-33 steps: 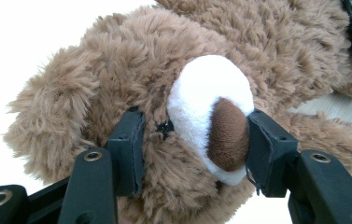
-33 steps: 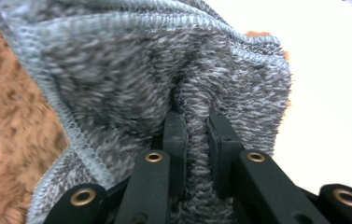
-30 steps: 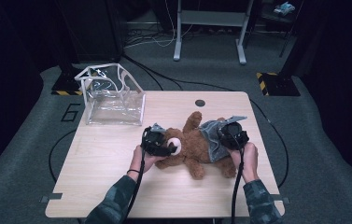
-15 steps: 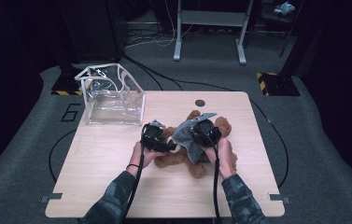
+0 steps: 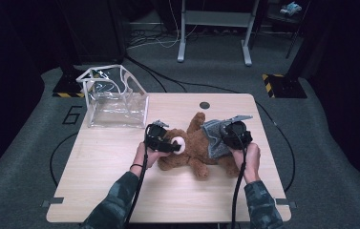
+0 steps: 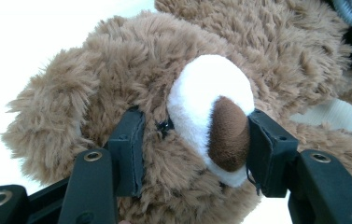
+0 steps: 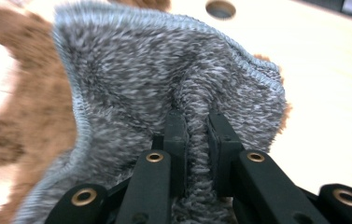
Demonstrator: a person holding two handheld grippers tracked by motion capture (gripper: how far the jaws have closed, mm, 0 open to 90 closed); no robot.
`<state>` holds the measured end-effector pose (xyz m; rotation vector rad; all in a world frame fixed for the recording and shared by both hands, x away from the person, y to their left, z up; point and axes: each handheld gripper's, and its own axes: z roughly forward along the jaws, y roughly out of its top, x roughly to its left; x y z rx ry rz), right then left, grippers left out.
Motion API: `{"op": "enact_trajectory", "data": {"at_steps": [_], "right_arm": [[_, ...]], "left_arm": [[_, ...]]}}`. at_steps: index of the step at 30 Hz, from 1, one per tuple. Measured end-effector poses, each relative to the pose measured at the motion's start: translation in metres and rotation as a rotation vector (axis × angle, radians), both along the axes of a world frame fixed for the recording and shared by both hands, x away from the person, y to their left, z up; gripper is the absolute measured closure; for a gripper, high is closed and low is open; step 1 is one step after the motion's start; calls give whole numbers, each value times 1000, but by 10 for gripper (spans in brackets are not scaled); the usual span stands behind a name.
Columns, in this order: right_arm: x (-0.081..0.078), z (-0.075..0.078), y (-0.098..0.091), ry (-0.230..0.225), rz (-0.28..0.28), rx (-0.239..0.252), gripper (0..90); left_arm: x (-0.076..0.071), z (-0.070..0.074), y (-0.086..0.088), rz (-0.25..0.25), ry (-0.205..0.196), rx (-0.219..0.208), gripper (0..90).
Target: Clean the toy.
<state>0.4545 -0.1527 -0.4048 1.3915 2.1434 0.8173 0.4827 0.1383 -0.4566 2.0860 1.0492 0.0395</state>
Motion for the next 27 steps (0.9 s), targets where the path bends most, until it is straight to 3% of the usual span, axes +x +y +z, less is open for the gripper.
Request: {"op": "enact_trajectory", "data": {"at_steps": [3, 6, 8, 11, 14, 17, 18, 27], "right_arm": [[-11, 12, 15, -43, 55, 7, 803], [-18, 17, 36, -52, 127, 20, 802], [-21, 15, 53, -33, 182, 28, 802], [-18, 3, 76, -18, 240, -25, 802], [-12, -11, 82, 4, 235, -76, 804], [-11, -15, 72, 7, 217, -59, 806], [-11, -14, 68, 8, 200, -47, 806], [-12, -12, 15, -3, 50, -96, 805]], "left_arm": [[1, 0, 0, 7, 4, -6, 453], [2, 0, 0, 8, 1, -2, 453], [2, 0, 1, 2, 3, 0, 453], [3, -1, 1, 4, 4, -7, 453], [4, -1, 1, 4, 5, -6, 453], [4, -1, 1, 3, 5, -8, 453], [4, -1, 1, 4, 5, -8, 453], [5, -1, 1, 9, 11, -18, 454]]}}
